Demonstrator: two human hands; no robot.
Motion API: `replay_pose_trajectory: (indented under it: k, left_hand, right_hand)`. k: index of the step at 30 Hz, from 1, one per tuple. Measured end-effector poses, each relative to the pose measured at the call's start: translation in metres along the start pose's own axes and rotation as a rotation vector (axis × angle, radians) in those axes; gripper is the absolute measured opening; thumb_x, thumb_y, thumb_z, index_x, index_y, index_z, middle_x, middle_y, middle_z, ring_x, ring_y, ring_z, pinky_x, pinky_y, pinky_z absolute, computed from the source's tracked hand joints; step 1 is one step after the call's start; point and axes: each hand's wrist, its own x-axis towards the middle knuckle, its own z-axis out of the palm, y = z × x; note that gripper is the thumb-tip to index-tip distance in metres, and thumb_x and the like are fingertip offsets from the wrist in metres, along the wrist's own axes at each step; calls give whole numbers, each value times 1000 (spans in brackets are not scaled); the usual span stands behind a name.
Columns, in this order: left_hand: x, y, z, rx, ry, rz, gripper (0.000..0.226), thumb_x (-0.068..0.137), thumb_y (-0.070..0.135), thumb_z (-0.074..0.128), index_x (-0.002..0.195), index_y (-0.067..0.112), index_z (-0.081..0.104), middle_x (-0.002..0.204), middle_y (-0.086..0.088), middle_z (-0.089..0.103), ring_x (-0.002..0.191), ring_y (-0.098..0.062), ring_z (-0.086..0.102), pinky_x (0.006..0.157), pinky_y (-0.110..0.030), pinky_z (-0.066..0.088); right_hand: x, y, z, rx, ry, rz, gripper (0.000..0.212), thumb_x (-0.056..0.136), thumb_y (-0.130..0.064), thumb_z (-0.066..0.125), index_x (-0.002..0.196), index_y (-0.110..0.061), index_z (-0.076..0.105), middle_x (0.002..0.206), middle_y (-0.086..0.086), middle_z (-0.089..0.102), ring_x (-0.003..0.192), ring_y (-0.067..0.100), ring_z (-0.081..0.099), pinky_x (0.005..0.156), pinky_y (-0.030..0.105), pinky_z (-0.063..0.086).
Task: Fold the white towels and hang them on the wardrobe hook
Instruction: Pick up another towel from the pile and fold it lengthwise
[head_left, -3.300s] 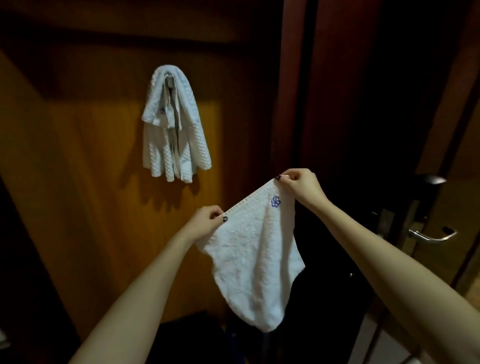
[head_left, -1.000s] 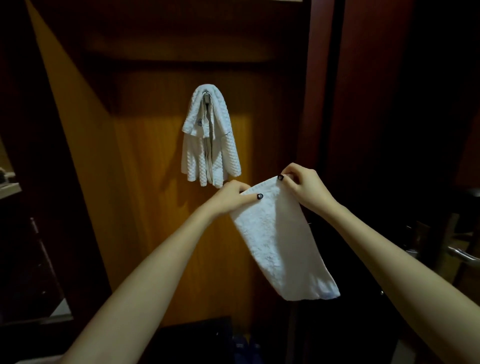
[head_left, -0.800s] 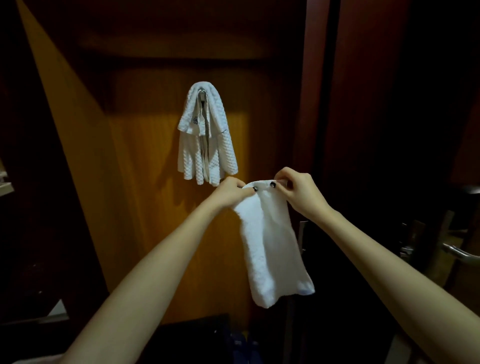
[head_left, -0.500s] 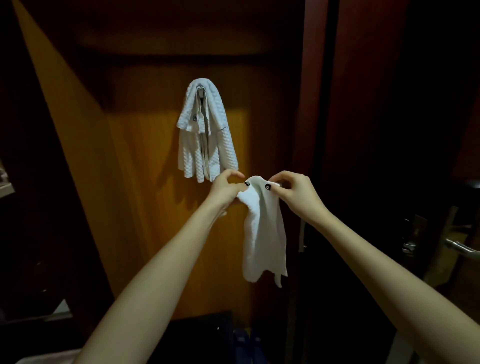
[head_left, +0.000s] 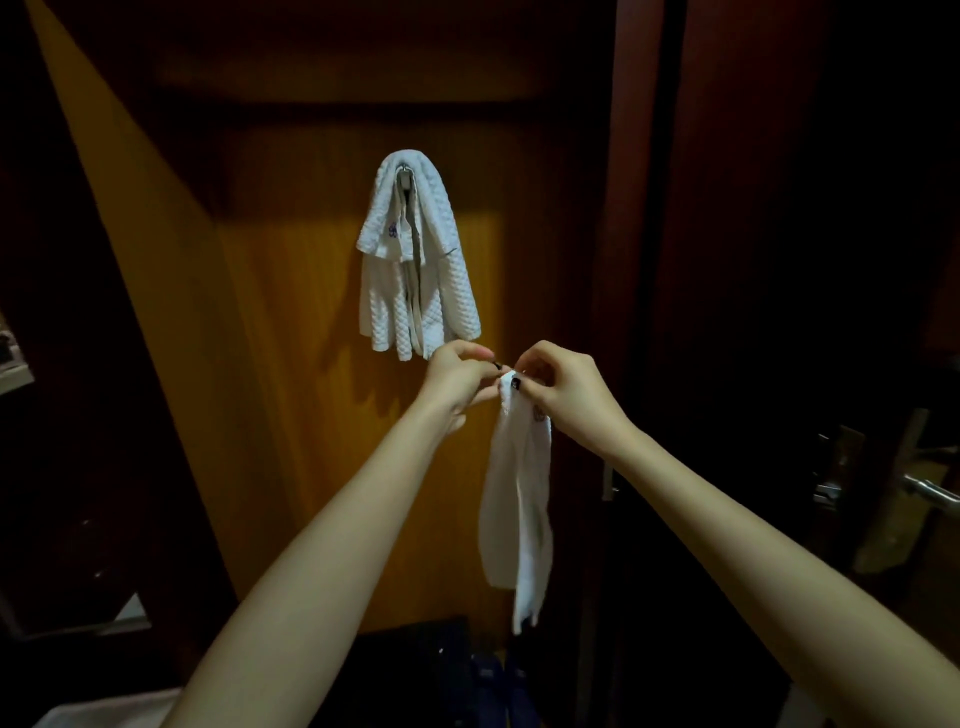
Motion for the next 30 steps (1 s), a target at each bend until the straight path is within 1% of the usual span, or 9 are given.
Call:
replay_pose_trajectory:
  k: [5,10,15,21,23,25,27,28,30]
  left_hand:
    - [-3,-7,-6,-131,-94,-9,19,96,2,48,114,-2,53,83,-13,70,70,-12,71,60,-20,57]
    - [-1,-1,-13,-252,-162,-26,15,99,9,47,106,-2,54,92,-20,71,78,-20,73,65,-23,58]
    - [0,5,-23,-249,-243,-8,15,98,10,51,103,-1,59,83,-8,74,77,-11,71,68,-19,57]
    - [1,7,-28,-240,-296,8,18,98,16,52,101,0,59,94,-16,69,80,-17,70,68,-23,58]
    - [4,7,-31,-257,-306,8,21,99,23,50,98,3,55,102,-22,69,92,-26,70,80,-33,58]
    - [9,9,-35,-280,-313,19,23,101,28,45,97,6,51,104,-22,69,95,-28,69,83,-36,57]
    - [15,12,-39,-313,-314,39,24,102,30,41,97,7,49,99,-19,70,88,-24,70,73,-31,58]
    - [18,14,-42,-325,-310,51,25,102,31,40,96,8,48,97,-18,69,84,-22,70,69,-28,58]
    - [25,17,-47,-357,-300,75,24,102,29,41,93,9,48,93,-16,68,81,-20,70,68,-27,57]
  right_hand:
    - [0,8,-7,157,-59,69,22,93,-7,52,103,-20,68,98,-8,69,92,3,65,80,18,52]
    - [2,12,-11,321,-188,97,37,84,-8,71,118,-21,64,109,-4,68,99,7,66,83,25,55]
    - [7,7,-12,296,-211,20,51,85,15,53,123,-16,63,114,1,64,103,6,63,87,20,51]
    - [19,-5,0,-25,-83,-124,18,85,-15,72,103,-14,71,89,3,57,76,12,54,69,21,45]
    - [24,-9,5,-82,-88,-162,14,85,-19,72,96,-12,67,91,5,52,76,9,50,68,17,41]
    - [30,-11,11,-183,-68,-205,14,86,-21,71,93,-11,64,98,4,49,86,12,48,77,20,39]
    - [38,-14,14,-275,-39,-206,21,87,-31,68,96,-13,62,105,3,50,98,17,47,89,30,37]
    - [42,-16,15,-290,-36,-178,26,88,-37,66,97,-14,60,103,1,52,97,17,49,89,33,39]
    - [51,-18,15,-298,-53,-99,35,88,-46,62,99,-14,54,90,-2,55,81,16,54,74,37,46]
